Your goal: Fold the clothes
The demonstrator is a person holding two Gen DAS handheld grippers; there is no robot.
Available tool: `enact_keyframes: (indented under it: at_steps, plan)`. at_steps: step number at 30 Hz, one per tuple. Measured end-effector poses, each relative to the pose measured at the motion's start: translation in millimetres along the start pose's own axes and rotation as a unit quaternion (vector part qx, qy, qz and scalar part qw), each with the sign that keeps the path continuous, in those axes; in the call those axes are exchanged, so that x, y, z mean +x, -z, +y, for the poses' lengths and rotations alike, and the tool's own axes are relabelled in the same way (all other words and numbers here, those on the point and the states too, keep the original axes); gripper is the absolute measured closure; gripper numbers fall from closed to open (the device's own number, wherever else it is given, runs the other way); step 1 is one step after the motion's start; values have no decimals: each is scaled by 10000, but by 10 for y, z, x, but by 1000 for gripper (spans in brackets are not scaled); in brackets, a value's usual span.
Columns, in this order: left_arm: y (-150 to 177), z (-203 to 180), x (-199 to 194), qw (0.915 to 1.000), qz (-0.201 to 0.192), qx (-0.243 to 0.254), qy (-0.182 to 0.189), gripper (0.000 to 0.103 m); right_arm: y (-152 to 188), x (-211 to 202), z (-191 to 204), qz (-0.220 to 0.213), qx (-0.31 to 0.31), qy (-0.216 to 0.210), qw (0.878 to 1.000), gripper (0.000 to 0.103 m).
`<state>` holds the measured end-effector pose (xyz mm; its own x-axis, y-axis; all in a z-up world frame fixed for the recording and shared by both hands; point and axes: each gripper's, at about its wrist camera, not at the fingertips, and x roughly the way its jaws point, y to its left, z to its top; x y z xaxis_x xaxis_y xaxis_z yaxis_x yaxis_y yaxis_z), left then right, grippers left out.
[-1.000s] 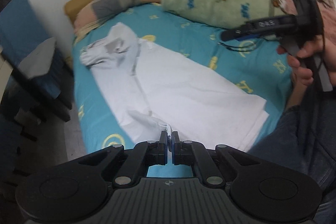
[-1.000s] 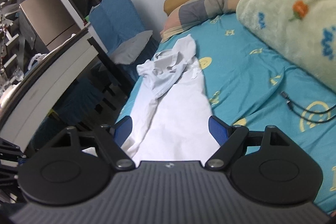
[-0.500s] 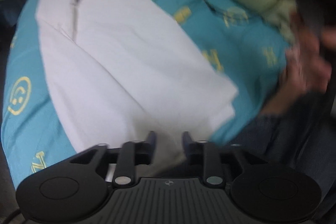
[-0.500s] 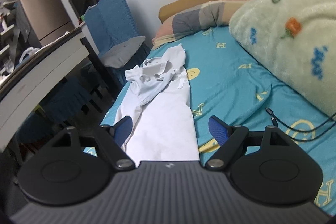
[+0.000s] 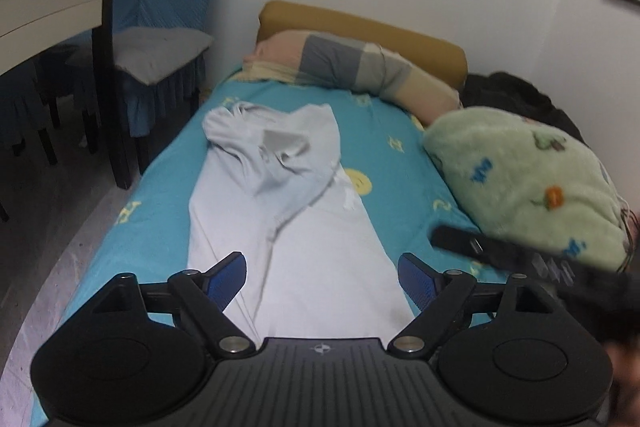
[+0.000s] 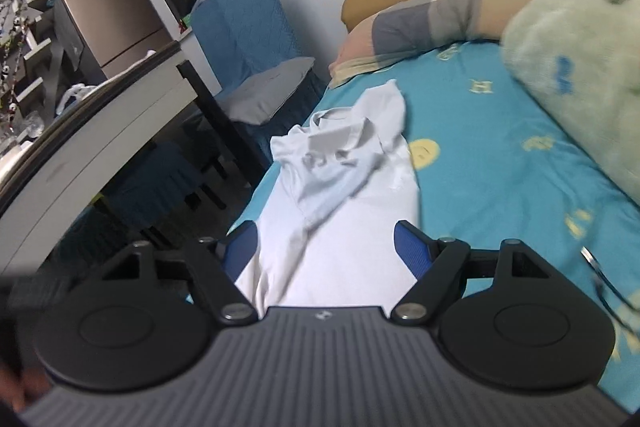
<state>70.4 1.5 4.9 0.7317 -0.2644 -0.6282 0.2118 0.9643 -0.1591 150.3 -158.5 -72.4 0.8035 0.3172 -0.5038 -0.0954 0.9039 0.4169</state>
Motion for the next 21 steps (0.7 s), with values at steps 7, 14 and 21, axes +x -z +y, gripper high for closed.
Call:
enact_keyframes:
  at_steps: [7, 14, 21]
  plan:
    - [171, 528, 398, 9988, -275, -211, -332, 14, -493, 1529, 112, 183, -240, 447, 9985, 37]
    - [197, 1079, 865, 9938, -156, -1043, -347, 14, -753, 2820, 148, 295, -440, 906, 9945, 37]
    - [247, 1243, 988, 9903, -191, -1324, -380, 14, -867, 3047, 205, -233, -687, 1068, 9916, 96]
